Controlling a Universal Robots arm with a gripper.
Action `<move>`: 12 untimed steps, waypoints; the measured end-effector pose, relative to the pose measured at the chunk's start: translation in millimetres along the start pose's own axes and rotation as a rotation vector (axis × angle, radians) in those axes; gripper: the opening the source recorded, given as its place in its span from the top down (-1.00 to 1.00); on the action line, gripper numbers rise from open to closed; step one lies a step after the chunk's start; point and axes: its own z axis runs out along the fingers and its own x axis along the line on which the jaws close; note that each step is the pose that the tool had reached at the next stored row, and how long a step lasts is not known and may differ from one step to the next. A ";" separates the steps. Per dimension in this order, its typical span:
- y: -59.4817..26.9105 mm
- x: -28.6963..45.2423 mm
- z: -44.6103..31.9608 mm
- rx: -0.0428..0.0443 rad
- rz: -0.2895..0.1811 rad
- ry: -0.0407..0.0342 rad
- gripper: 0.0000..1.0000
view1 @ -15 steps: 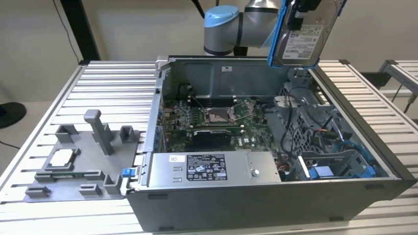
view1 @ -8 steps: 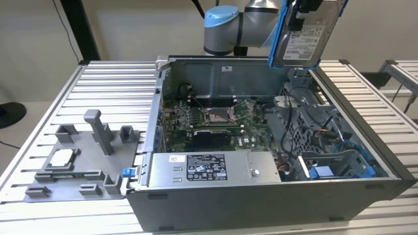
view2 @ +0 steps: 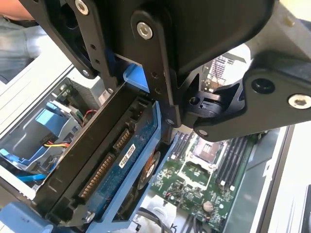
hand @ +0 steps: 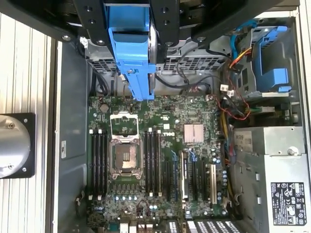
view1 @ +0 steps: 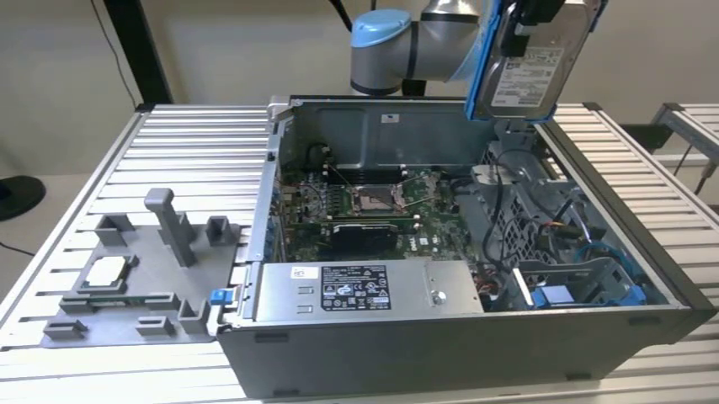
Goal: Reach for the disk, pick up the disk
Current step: 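Pick up the disk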
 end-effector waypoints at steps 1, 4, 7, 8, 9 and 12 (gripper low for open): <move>-0.6 1.4 0.0 -0.0001 0.000 0.0000 1.00; -2.6 4.3 -0.1 -0.0004 0.001 0.0001 1.00; -4.8 6.8 -0.1 -0.0005 0.002 0.0000 1.00; -5.4 7.4 -0.1 -0.0005 0.002 0.0000 1.00; -5.9 7.9 0.0 -0.0005 0.002 -0.0001 1.00; -7.5 9.4 -0.1 -0.0005 0.002 0.0000 1.00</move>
